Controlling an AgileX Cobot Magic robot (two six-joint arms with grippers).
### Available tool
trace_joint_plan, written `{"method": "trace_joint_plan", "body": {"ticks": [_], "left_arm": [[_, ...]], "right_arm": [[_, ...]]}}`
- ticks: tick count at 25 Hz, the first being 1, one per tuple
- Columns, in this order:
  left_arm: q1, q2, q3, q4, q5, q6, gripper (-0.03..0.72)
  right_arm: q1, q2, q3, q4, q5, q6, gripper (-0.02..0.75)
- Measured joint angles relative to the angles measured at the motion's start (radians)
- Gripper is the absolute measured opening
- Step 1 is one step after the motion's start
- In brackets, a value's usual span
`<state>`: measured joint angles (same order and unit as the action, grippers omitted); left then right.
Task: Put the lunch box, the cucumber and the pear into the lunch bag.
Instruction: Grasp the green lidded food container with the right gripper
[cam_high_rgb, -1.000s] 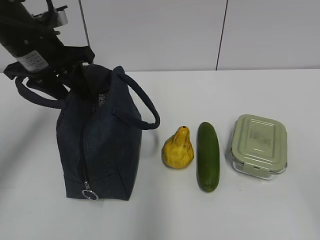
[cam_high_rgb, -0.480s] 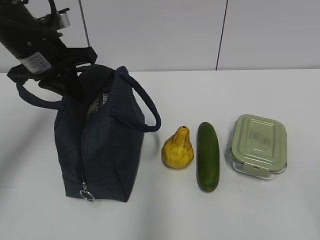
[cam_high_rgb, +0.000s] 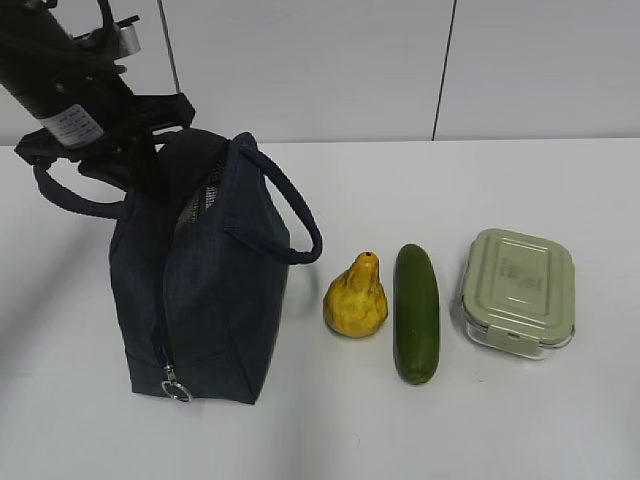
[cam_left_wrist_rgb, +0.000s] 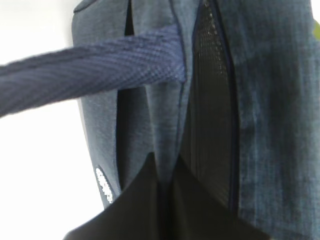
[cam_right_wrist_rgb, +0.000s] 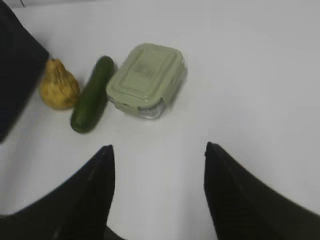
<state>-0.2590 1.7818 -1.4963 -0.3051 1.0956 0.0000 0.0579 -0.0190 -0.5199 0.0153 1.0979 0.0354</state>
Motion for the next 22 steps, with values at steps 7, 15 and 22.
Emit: {"method": "trace_joint_plan", "body": {"ticks": [7, 15, 22], "left_arm": [[0.0, 0.0, 0.0, 0.001, 0.0, 0.0, 0.004], [0.0, 0.0, 0.0, 0.001, 0.0, 0.0, 0.004], [0.0, 0.0, 0.0, 0.001, 0.0, 0.0, 0.004]], "right_arm": [[0.0, 0.273, 0.018, 0.169, -0.206, 0.081, 0.423], [0.0, 0.714, 0.022, 0.43, -0.361, -0.124, 0.423], [-0.004, 1.047, 0.02, 0.665, -0.468, -0.422, 0.423]]}}
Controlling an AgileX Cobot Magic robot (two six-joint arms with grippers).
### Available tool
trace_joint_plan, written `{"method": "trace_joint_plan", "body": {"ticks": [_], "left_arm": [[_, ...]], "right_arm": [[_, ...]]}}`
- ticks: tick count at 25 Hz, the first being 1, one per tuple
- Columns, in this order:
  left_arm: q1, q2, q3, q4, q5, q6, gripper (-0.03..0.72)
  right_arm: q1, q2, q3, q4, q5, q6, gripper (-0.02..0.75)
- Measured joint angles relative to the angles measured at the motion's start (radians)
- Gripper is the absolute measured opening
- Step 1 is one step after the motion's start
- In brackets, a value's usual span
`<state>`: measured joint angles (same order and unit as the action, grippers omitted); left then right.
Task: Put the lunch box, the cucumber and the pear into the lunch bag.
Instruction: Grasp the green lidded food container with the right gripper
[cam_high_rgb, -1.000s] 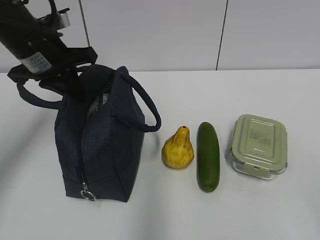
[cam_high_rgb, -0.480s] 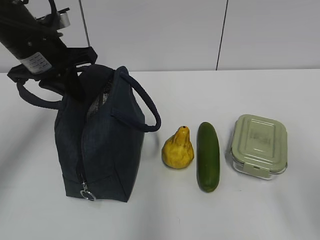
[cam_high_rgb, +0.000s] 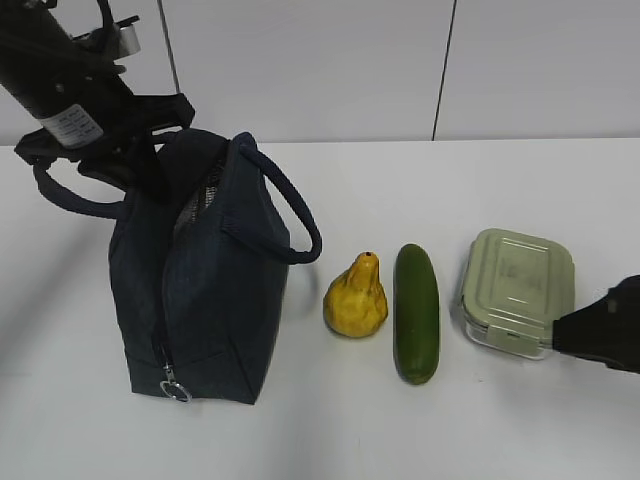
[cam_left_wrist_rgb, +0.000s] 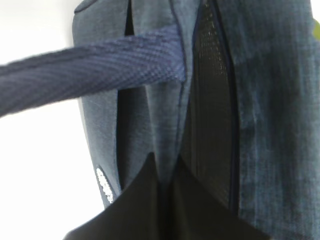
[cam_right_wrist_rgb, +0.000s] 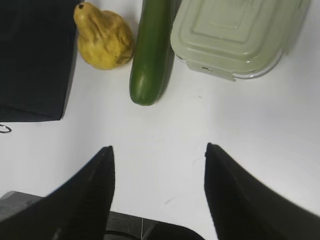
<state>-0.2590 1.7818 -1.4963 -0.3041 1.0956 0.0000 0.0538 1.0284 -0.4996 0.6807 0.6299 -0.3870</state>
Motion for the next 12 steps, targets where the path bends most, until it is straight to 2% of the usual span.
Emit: {"method": "trace_joint_plan", "body": {"ticks": [3, 9, 12], "left_arm": [[0.0, 0.0, 0.0, 0.0, 0.0, 0.0, 0.004], [0.0, 0.0, 0.0, 0.0, 0.0, 0.0, 0.004], [0.0, 0.0, 0.0, 0.0, 0.0, 0.0, 0.004]], "right_arm": [[-0.054, 0.114, -0.023, 0.099, -0.013, -0.12, 0.423], [-0.319, 0.27, -0.067, 0.322, 0.066, -0.405, 0.423], [-0.373, 0.342, -0.105, 0.365, 0.086, -0.464, 0.423]]}}
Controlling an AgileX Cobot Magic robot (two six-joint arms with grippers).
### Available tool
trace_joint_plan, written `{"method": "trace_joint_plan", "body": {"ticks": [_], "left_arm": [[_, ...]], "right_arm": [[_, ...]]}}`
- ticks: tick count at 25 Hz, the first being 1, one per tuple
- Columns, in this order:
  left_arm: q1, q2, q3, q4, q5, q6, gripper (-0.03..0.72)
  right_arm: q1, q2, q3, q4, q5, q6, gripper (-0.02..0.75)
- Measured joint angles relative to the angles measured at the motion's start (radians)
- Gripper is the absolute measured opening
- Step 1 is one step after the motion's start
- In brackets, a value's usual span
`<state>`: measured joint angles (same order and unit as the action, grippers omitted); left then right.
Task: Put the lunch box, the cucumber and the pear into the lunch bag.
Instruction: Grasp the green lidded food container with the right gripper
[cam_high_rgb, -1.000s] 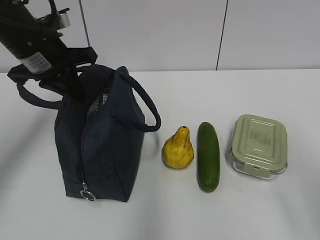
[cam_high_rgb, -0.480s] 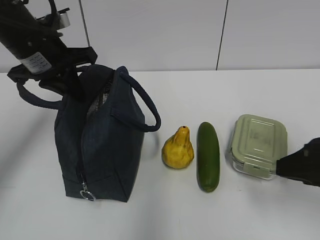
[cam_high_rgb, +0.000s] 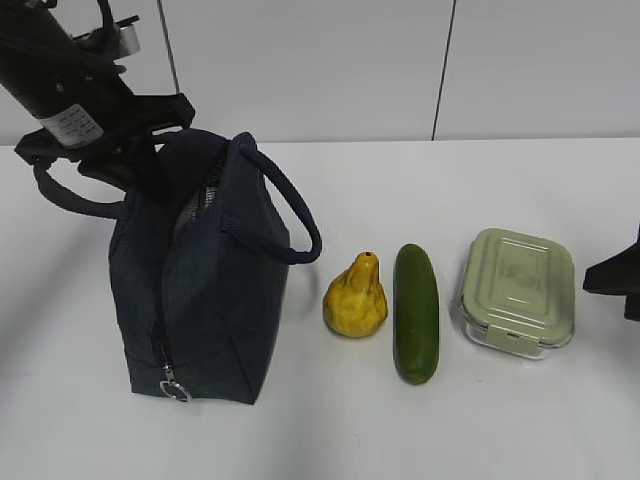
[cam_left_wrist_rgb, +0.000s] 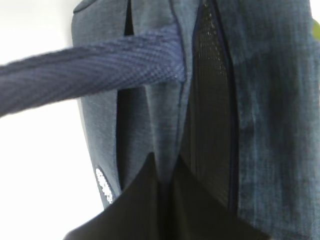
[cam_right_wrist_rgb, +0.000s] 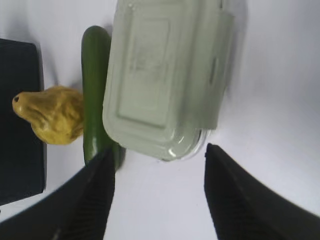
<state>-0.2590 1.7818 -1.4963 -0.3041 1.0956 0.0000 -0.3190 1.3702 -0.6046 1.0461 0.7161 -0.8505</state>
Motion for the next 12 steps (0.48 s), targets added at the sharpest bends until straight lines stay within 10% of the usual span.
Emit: {"method": "trace_joint_plan", "body": {"ticks": [12], "left_arm": [[0.0, 0.0, 0.0, -0.001, 0.0, 0.0, 0.004]], "right_arm": [[-0.008, 0.324, -0.213, -0.044, 0.047, -0.042, 0.423]]}}
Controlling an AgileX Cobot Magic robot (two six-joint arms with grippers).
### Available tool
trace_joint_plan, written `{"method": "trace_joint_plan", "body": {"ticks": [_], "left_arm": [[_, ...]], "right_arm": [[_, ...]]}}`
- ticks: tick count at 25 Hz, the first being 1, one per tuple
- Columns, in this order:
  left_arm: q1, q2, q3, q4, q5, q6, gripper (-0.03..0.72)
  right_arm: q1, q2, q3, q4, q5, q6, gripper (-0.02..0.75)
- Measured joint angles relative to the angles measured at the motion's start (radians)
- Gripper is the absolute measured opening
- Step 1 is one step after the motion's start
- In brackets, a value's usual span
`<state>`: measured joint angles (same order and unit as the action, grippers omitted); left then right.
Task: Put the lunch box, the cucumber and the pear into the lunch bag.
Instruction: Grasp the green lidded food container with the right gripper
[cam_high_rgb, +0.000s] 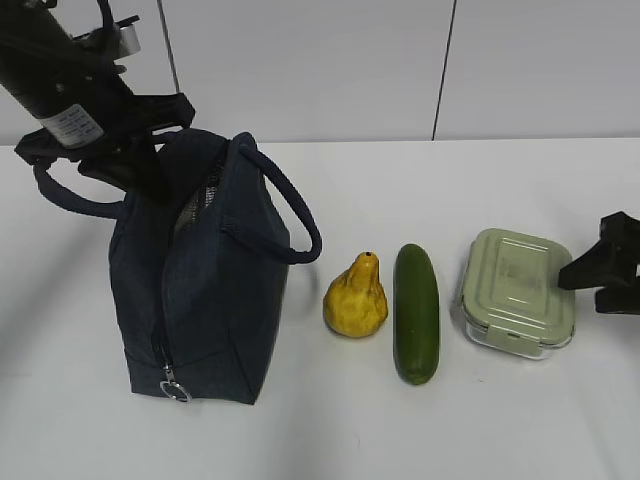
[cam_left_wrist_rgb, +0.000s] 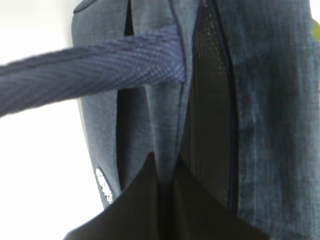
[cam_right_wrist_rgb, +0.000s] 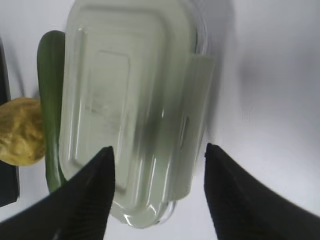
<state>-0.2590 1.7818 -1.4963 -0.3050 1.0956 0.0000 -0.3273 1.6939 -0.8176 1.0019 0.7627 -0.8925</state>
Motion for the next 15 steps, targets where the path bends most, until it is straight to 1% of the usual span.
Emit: {"method": "trace_joint_plan", "body": {"ticks": [6, 8, 12, 13, 15], "left_arm": [[0.0, 0.0, 0.0, 0.0, 0.0, 0.0, 0.004], [0.0, 0.0, 0.0, 0.0, 0.0, 0.0, 0.004], [0.0, 0.0, 0.0, 0.0, 0.0, 0.0, 0.003], [0.0, 0.0, 0.0, 0.0, 0.0, 0.0, 0.003], [0.0, 0.0, 0.0, 0.0, 0.0, 0.0, 0.003]], "right_arm": [[0.0, 0.028, -0.034, -0.009, 0.016, -0.028, 0.423], [0.0, 0.042, -0.048, -0.013, 0.018, -0.029, 0.435], [0.0, 0.064, -0.058, -0.011, 0.033, -0.032, 0.553], [0.0, 0.071, -0.058, -0.011, 0.038, -0.032, 0.575], [0.0, 0.086, -0.067, -0.011, 0.039, -0.032, 0.592]]}}
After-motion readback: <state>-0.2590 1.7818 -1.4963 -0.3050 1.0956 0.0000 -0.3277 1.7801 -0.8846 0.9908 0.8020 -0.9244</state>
